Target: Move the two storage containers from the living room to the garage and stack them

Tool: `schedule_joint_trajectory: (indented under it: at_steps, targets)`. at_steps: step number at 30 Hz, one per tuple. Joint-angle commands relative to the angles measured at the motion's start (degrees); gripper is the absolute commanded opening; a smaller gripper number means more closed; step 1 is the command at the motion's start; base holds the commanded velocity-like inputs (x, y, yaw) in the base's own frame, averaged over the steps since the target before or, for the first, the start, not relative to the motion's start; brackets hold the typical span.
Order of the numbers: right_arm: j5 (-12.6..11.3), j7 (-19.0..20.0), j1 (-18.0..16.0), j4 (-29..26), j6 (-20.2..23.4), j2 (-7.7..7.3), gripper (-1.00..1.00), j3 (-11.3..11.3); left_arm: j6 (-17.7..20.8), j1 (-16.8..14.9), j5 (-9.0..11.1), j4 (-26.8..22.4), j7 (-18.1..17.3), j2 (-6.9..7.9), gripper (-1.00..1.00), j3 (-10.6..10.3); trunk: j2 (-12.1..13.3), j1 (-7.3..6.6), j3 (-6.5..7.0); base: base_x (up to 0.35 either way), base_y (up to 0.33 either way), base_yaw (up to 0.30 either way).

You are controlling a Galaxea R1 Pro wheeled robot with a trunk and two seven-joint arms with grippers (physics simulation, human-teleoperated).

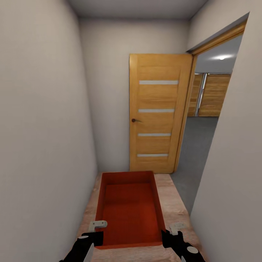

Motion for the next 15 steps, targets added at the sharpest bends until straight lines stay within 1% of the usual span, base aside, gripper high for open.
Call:
schedule_joint_trajectory:
  at_steps: [1,15]
  targets:
    - [0.28,0.81,0.02,-0.23,-0.75,-0.12,-1.00,0.89,0.50,-0.02,-1.18,0.00,1.29,1.84,-1.00,0.32,-0.04,0.05,-0.02,0.327,0.000,0.000]
    - [0.28,0.81,0.02,-0.23,-0.75,-0.12,-1.00,0.89,0.48,-0.02,-1.18,0.00,1.31,1.81,-1.00,0.32,-0.04,0.05,-0.02,0.327,0.000,0.000]
